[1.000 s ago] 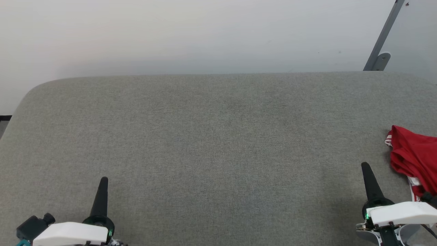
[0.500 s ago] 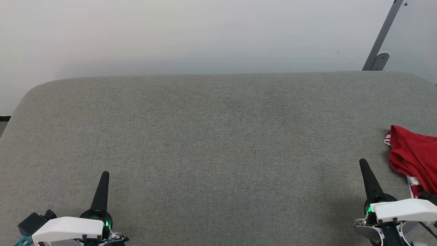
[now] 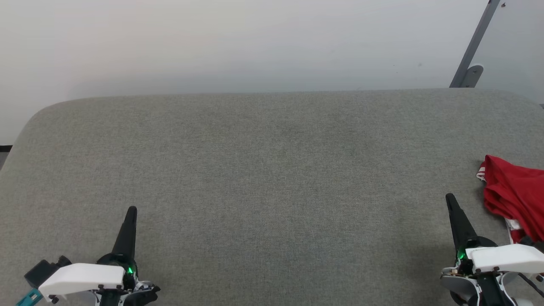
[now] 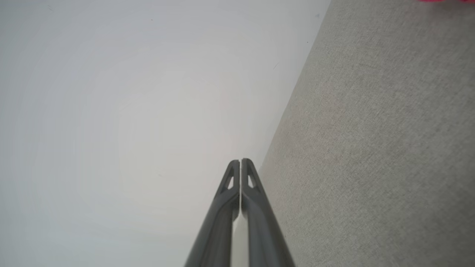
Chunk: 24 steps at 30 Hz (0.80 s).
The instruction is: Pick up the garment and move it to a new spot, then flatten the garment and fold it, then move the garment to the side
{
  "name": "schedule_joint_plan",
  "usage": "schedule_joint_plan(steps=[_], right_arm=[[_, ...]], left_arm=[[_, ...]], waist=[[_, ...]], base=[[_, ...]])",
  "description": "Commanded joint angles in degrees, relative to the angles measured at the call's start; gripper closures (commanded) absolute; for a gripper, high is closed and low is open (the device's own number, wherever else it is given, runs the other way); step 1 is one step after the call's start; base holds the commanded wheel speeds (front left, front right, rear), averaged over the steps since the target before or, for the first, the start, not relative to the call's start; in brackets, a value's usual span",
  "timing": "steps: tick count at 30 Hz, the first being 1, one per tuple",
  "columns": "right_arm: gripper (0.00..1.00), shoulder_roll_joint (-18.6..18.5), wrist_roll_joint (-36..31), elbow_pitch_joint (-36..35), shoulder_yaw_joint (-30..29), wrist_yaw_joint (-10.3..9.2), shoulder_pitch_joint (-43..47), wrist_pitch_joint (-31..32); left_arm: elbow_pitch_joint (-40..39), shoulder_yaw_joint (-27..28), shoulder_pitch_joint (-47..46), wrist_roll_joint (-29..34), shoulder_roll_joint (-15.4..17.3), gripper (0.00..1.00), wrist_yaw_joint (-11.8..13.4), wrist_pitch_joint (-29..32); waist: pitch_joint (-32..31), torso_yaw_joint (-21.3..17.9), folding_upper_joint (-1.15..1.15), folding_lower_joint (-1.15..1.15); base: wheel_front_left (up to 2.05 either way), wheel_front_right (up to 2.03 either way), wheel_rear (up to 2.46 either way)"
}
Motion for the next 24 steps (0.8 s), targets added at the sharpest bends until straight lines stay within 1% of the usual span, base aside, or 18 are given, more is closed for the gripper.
schedule_joint_plan(steps=[1, 24], right_arm=[[1.0, 0.13, 0.98, -0.07, 0.11, 0.0, -1.07, 0.3], [1.0, 0.26, 10.46, 0.56, 0.2, 0.0, -2.1, 2.31]], left_arm=[[-0.05, 0.35, -1.12, -1.28, -0.06, 1.0, 0.02, 0.35], [1.45, 1.52, -3.2, -8.77, -1.09, 1.0, 0.02, 3.03]], waist=[[0.0, -0.01, 0.0, 0.0], [-0.07, -0.3, 0.0, 0.0]], base=[[0.0, 0.0, 0.0], [0.0, 0.0, 0.0]])
